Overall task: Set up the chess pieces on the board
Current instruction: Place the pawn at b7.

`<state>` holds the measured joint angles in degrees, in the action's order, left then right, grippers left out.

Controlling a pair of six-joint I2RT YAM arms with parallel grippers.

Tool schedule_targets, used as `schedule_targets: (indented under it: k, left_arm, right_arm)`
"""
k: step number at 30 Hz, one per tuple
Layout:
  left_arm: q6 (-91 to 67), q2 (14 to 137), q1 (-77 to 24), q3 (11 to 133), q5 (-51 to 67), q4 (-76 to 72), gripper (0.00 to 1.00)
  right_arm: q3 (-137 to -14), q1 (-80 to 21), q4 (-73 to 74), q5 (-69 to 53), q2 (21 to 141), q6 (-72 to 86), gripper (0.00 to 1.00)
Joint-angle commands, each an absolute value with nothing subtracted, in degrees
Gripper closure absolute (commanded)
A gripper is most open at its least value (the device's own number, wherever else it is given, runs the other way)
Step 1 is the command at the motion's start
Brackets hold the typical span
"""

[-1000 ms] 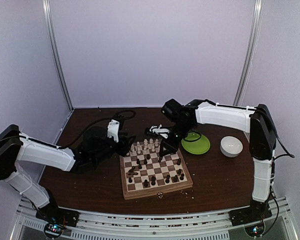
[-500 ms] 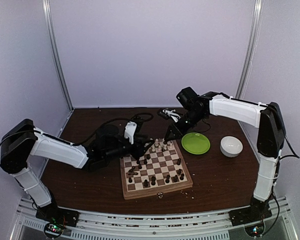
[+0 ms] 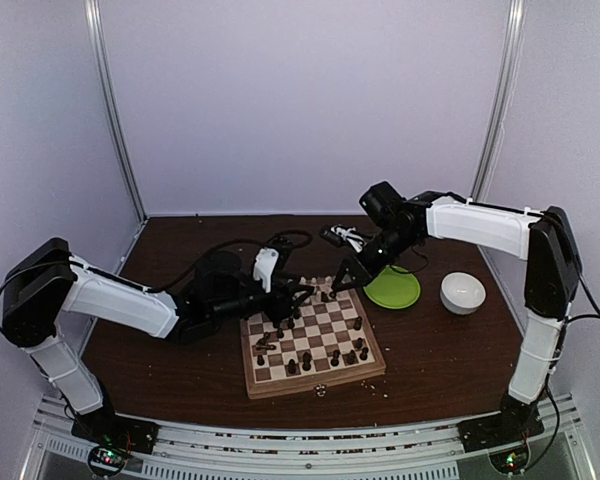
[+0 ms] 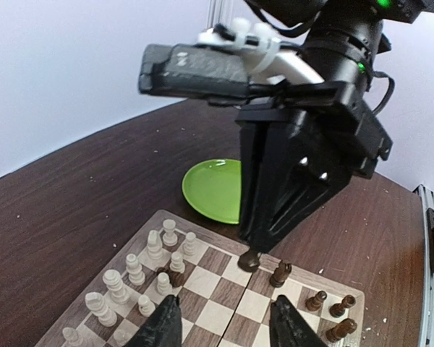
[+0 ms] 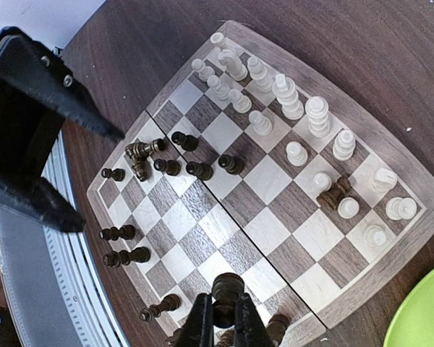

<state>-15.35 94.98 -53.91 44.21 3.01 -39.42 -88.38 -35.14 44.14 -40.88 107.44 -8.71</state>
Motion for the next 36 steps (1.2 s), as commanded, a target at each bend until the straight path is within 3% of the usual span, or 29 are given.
schedule_targets:
  k: [1,13,36]
  left_arm:
    - [-16.3,92.3,-52.7,41.9,-0.2,-43.5,0.58]
    - [-16.4,91.2,-52.0,40.5,-2.8,-43.9,0.58]
    - [-16.5,90.6,-51.9,40.0,-4.8,-43.6,0.58]
  right_arm:
    - [-86.4,-37.3,46.0,-35.6,102.4,-16.0,0.97]
    - [-82.8,-47.3,52.1,-19.6,102.8,-29.5,0.97]
    - [-80.7,-51.1,51.8,-16.8,107.8,-31.4,0.96]
